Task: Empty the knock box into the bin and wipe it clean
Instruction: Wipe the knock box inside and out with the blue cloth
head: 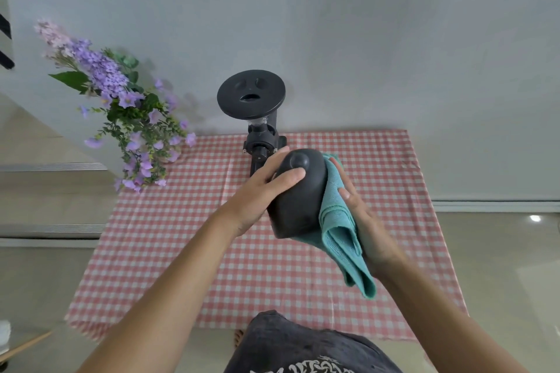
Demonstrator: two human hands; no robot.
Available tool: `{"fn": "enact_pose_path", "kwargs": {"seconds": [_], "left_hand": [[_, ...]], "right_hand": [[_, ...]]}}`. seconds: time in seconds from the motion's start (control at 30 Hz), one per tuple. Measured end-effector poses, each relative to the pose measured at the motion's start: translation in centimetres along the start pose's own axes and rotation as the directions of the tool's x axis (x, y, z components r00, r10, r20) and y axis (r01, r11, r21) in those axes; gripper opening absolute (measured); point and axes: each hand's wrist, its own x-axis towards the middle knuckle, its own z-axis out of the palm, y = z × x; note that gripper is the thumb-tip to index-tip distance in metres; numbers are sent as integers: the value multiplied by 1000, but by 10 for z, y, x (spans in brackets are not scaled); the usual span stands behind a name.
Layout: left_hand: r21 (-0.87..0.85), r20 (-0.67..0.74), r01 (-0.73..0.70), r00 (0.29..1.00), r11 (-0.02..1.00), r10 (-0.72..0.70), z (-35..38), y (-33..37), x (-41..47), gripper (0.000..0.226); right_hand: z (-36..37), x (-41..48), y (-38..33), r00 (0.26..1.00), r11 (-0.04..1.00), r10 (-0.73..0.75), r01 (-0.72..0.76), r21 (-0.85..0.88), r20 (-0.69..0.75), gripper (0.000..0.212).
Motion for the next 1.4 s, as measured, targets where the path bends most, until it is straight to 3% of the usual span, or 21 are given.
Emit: {"fn": "enact_pose_path", "kwargs": {"seconds": [0.17,0.27,0.37,0.47,0.57,0.67,0.8,0.93,1.03,1.13,1.2,1.27,1.33,1.4], "left_hand": [[239,-224,-185,945,953,239,29,0,4,57],[176,-347,-241,892,954,289,45,-4,4,57],[37,-480,-295,833,955,276,44,0,7,40],[-101,-510,-330,827,939,236,36,0,7,28],[-224,-528,-328,832,918,169,29,-2,3,32],[-309,-514,-321,848,895,127,26,0,-1,38],[-361,-474,-335,870,870,139,29,2,-5,36],[-378,-415,-269,905,886,97,27,7,-4,44],[-317,-406,-167,914,934,26,29,13,-4,68],[-323,-459,-166,889,932,-1,32,11,-4,63],[-468,-412,-186,911,864,-27,30,10,-7,63],[-621,-262,-158,965,767,-13,28,8,-10,75],[-605,-201,-158,979,781,42,26,9,-13,79],[-564,-253,-194,966,802,56,23,12,-13,81]], "right_hand": [[4,4,-2,979,981,-161,145,-130,-124,62],[10,4,-7,957,927,-273,234,-293,-101,55],[17,5,-9,928,843,-367,302,-445,-66,50],[22,4,-6,940,898,-334,294,-327,-71,51],[24,3,-2,963,971,-234,224,-81,-136,54],[26,3,-3,981,980,-129,148,132,-146,51],[25,8,-10,982,978,-88,118,175,-168,50],[23,6,-10,953,975,-223,221,-32,-206,40],[30,3,-8,912,888,-384,321,-329,-146,41],[33,2,-5,886,818,-449,357,-452,-113,42],[35,0,-3,888,844,-442,364,-393,-127,42],[38,-2,-3,923,930,-349,320,-180,-164,41],[39,-2,-4,963,972,-218,229,54,-160,40],[37,-2,-8,973,979,-161,178,100,-163,40]]}}
